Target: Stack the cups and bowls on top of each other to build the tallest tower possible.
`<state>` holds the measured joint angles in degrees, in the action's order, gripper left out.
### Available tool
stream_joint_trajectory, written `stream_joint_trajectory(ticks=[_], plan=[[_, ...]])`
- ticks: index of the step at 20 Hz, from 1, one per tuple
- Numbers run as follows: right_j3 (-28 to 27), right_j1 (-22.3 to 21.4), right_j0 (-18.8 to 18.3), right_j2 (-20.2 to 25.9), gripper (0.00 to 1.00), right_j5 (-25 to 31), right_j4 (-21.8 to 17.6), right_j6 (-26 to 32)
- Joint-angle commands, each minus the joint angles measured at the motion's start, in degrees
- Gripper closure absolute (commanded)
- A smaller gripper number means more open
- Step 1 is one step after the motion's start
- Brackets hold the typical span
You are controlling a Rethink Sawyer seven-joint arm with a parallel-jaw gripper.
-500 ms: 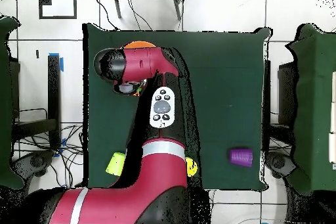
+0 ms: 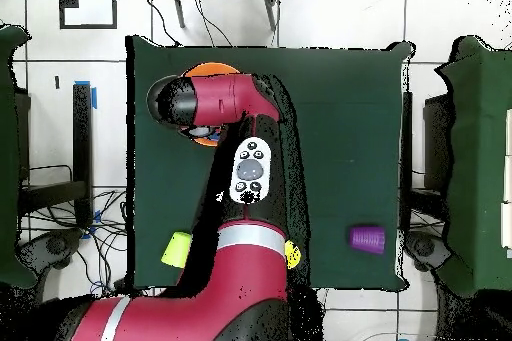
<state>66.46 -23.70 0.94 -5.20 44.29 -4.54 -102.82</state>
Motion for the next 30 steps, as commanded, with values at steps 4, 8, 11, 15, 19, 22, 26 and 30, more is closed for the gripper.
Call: stream_joint_trajectory(ticks=[4,8,11,15,19,22,26,30], plan=[[3.0,0.6,0.9,1.6,1.0,-3.2,0.8,-9.6],[5.3,0.2,1.1,2.2,1.0,-3.0,2.1,-10.6],[7.3,0.2,1.0,2.6,1.0,-2.9,3.2,-11.2],[7.5,0.7,0.9,2.6,1.0,-3.2,4.0,-10.6],[9.1,0.8,0.8,3.0,1.0,-3.9,5.2,-10.5],[10.4,0.7,1.3,2.8,1.0,-4.8,5.5,-11.0],[11.9,0.4,1.4,2.7,1.0,-5.4,6.2,-11.0],[10.9,1.4,1.5,3.1,1.0,-4.5,7.3,-10.8]])
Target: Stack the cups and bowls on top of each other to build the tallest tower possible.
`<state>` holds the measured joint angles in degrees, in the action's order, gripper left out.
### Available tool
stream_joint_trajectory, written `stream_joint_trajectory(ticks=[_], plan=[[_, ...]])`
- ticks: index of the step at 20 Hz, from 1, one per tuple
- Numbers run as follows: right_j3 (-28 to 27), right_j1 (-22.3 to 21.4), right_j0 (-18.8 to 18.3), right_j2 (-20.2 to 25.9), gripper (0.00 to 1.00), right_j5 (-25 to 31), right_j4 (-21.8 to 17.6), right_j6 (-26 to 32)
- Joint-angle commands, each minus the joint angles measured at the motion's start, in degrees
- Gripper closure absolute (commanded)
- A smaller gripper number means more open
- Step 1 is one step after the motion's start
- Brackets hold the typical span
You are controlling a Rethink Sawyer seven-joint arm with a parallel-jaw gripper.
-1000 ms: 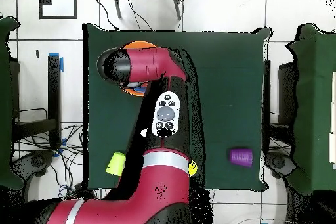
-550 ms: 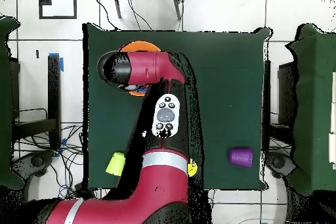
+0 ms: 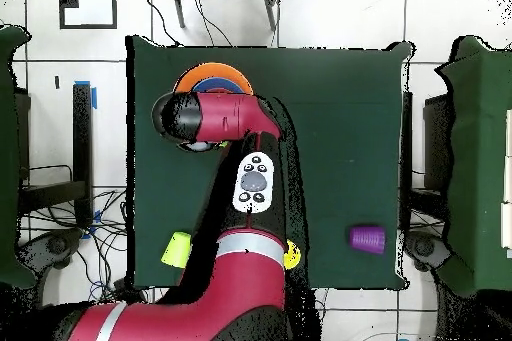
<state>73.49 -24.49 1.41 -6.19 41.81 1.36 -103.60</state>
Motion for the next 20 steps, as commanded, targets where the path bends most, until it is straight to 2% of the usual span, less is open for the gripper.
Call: stream_joint_trajectory(ticks=[1,5,8,13,20], plan=[[3.8,2.2,1.0,4.1,1.0,-2.0,1.5,-10.0],[-0.2,4.7,1.0,5.0,1.0,0.1,3.0,-9.9],[-5.3,6.7,1.7,4.5,1.0,2.5,3.9,-10.4],[-10.5,9.2,2.6,3.8,1.0,3.5,5.2,-11.3],[-13.3,11.1,3.6,2.2,1.0,5.7,6.1,-11.2]])
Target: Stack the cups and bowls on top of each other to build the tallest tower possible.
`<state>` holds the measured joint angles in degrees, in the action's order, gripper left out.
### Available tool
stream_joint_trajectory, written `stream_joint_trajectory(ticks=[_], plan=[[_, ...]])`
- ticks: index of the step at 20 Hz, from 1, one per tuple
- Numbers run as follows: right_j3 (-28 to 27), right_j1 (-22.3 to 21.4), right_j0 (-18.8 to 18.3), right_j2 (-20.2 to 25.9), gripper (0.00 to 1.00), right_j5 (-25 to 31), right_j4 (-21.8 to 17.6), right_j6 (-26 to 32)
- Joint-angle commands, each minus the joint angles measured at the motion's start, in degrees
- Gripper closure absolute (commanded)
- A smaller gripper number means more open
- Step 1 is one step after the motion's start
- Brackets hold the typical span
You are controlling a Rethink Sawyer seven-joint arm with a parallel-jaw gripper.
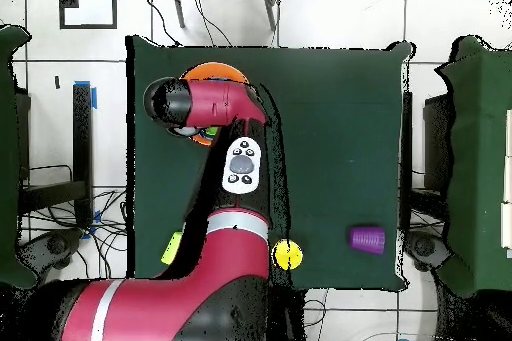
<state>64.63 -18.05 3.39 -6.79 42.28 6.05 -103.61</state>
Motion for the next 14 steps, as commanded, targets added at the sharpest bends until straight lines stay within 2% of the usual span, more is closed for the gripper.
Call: stream_joint_trajectory(ticks=[1,14], plan=[[-4.5,4.9,1.8,2.2,1.0,5.4,1.4,-11.6],[-3.7,6.5,4.2,-4.0,1.0,8.8,0.0,-12.4]])
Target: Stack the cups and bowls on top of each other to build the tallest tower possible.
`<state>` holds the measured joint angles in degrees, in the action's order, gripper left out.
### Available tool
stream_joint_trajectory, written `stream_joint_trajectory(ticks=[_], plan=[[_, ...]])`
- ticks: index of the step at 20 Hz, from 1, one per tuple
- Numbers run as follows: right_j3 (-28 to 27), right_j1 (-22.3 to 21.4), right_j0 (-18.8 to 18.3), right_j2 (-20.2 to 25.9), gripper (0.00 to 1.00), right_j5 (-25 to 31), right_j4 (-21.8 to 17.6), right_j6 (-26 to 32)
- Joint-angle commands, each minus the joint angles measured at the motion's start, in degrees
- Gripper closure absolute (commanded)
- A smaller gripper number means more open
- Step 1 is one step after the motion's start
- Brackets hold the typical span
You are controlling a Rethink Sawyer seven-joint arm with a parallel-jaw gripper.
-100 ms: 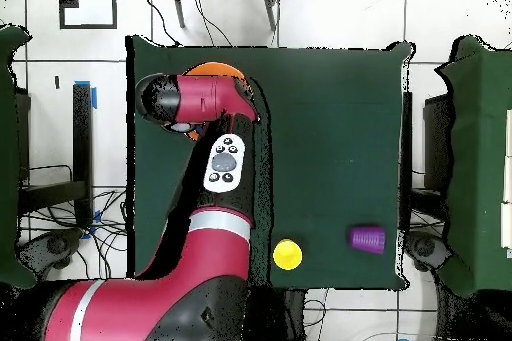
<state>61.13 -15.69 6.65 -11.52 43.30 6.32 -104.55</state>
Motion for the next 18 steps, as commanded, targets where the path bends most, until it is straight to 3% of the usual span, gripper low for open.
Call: stream_joint_trajectory(ticks=[1,18], plan=[[-0.3,4.3,1.1,0.5,1.0,7.9,-0.3,-11.5],[-2.4,5.2,1.7,1.4,1.0,11.5,2.3,-11.1]])
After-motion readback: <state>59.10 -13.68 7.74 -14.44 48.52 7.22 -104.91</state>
